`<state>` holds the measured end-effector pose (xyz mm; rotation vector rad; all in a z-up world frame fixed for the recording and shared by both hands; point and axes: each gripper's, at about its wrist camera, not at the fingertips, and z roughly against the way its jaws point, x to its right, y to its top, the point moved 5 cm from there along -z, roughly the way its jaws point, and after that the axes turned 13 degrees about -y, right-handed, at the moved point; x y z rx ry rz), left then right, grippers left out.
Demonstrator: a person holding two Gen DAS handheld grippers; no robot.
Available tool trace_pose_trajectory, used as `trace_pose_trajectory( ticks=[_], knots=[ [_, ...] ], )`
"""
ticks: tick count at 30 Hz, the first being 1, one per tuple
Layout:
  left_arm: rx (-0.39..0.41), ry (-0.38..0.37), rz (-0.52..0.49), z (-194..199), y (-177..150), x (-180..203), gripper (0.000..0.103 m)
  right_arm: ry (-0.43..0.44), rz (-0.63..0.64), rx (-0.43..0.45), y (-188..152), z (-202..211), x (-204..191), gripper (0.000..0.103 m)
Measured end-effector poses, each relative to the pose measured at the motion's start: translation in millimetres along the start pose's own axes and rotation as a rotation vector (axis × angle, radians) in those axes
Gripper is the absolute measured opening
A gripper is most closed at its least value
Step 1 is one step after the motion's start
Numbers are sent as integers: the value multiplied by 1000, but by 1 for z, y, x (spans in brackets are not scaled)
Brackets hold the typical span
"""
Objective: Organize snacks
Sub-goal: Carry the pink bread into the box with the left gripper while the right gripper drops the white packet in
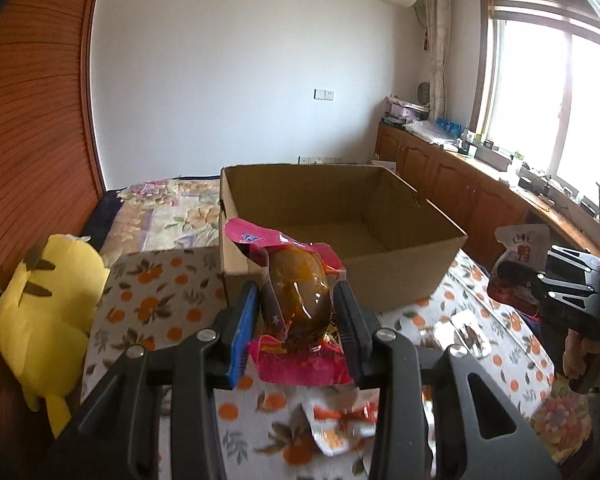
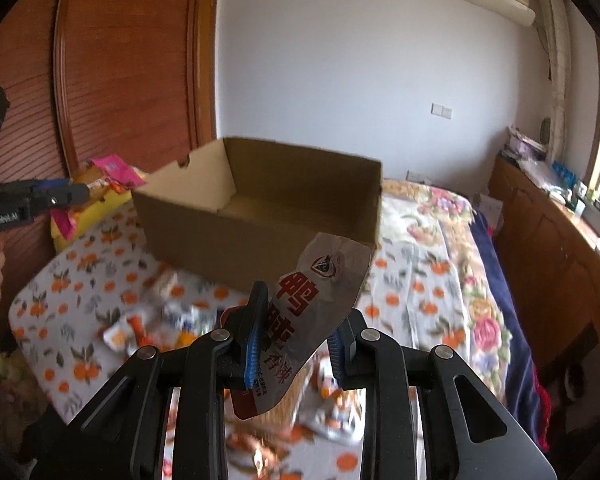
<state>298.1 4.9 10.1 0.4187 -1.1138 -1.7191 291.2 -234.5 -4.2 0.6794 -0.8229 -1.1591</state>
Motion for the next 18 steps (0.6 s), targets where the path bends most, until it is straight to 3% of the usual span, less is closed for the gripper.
trace_pose_trajectory(
  ticks=[11,18],
  knots=[
    [-9,-29,29,-57,29,-28,37,14,-36,-7,55,-65,-6,26],
    [-36,-45,33,-83,28,-35,37,21,-75,-47,61,-102,-7,26]
  ],
)
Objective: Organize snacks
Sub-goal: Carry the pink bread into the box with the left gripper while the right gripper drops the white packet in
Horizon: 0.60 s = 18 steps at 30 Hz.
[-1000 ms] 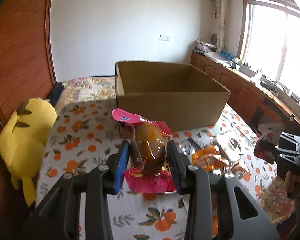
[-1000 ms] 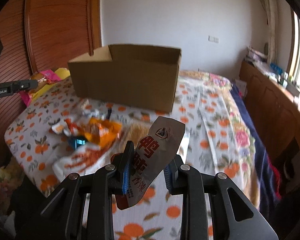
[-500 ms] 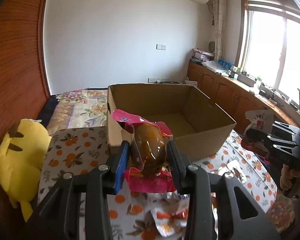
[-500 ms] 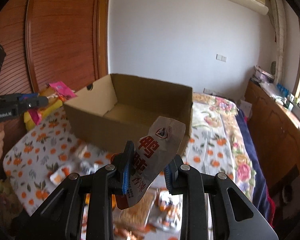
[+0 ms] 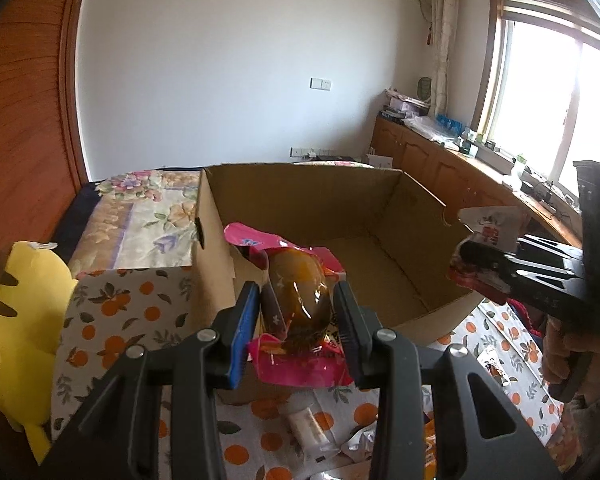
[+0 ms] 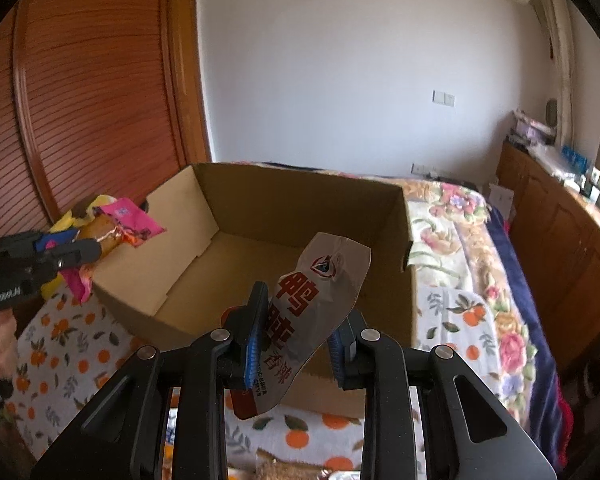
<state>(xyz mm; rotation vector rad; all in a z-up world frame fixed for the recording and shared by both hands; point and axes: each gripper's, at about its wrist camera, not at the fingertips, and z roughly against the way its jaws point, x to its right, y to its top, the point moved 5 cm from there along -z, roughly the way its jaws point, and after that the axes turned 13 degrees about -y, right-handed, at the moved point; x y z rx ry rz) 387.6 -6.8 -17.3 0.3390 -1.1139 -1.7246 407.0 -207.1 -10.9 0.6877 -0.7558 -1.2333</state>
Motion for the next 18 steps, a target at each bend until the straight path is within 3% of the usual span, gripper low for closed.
trace_pose_trajectory(
  ticks=[9,13,15,18],
  knots=[
    [3,1,3,-9,0,0,40,-6,13,-33,-6,-24,-6,28],
    [16,10,-26,-2,0,9,45,2,32,-20,-7,-21,-9,42],
    [20,8,-49,3,-1,18,47,-6,30,1,-5,-16,-8,56],
    [27,9,-79,11,-3,30,48,4,26,12,-3,-7,-8,58]
  ],
)
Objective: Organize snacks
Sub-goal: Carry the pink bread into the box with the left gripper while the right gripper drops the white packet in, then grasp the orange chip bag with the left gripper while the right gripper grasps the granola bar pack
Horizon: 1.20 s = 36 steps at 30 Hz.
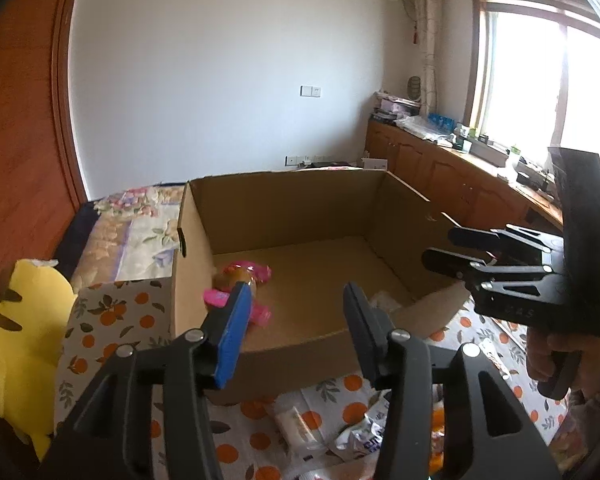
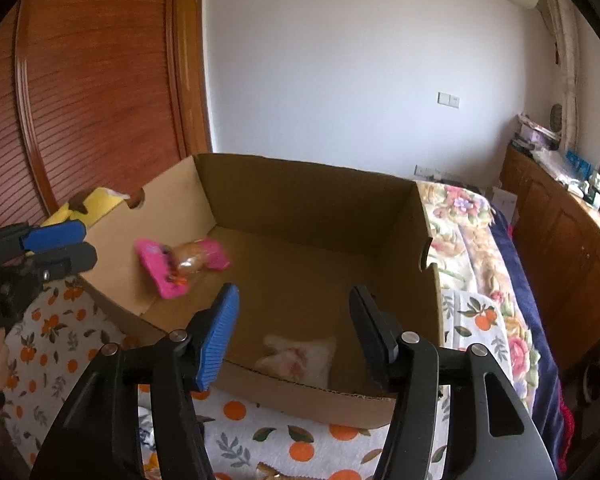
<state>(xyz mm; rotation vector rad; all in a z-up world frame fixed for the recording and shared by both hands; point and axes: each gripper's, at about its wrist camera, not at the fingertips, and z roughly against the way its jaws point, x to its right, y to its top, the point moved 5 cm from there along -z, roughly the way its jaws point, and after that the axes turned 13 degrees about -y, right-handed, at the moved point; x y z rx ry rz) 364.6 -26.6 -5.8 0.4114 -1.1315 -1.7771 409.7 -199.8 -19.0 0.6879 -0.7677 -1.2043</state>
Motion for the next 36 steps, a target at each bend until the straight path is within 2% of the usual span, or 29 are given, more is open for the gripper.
trace_pose_trajectory(
  ticks=[10,20,30,36],
  knots=[
    [0,-20,-50,29,-15,29,49,8,-22,24,-17,53,1,55],
    [-47,-24,-45,42,-69,39,50,32,-54,-6,-66,100,-3,54],
    [-117,-50,-15,40,-113,43,51,31,-32,-43,-92,115,-10,54],
    [-163,-64,-12,28,-134,42,53,37,-45,-80,-112,105,-10,54]
  ],
)
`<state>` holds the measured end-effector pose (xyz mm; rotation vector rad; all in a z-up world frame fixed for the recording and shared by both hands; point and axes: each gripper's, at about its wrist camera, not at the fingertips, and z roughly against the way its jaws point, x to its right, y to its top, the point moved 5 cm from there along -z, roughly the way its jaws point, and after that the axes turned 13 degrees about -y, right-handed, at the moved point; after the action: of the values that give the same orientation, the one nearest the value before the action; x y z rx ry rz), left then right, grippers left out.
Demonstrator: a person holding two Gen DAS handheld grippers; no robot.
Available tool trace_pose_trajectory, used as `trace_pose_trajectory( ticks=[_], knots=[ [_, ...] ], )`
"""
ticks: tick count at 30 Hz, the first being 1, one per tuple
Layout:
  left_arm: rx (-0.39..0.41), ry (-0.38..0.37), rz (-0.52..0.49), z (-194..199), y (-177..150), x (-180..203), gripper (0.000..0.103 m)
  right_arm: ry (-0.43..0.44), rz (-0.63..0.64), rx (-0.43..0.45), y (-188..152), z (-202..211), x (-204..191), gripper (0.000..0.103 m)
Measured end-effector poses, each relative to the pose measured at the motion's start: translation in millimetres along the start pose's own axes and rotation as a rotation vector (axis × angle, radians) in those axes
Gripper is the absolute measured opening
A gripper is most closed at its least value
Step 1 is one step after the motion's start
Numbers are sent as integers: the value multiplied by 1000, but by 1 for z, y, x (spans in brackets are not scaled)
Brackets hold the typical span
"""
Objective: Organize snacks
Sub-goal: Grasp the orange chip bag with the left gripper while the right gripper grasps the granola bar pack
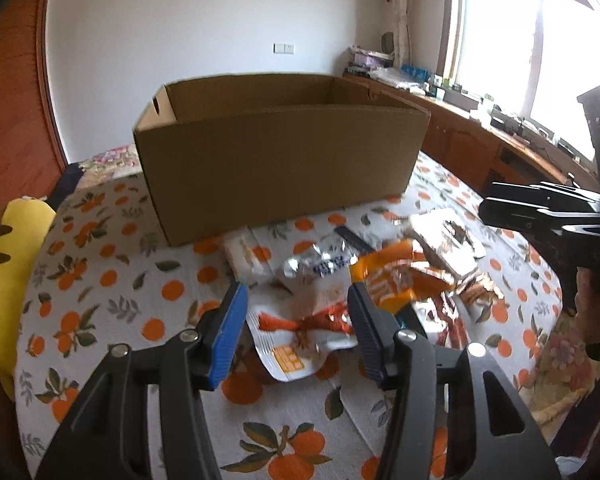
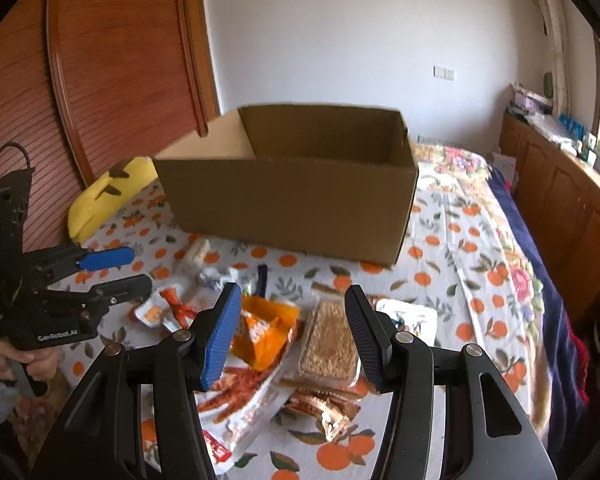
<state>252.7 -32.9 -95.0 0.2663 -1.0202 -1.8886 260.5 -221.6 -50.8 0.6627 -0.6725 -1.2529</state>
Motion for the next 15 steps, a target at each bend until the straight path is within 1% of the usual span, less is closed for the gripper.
trace_pose_trajectory(
  ticks=[6,9,15],
  knots=[
    [-36,-15,23,-12,-13,-3,54,-12,-3,-79,-22,-30,8,52],
    [-57,-17,18,-16,-17,-1,55,2,-26,-128,-30,-44,13,50],
    [-89,-27,-16,-20,-22,8,57,15,-37,-169,-36,-59,15,50]
  ],
)
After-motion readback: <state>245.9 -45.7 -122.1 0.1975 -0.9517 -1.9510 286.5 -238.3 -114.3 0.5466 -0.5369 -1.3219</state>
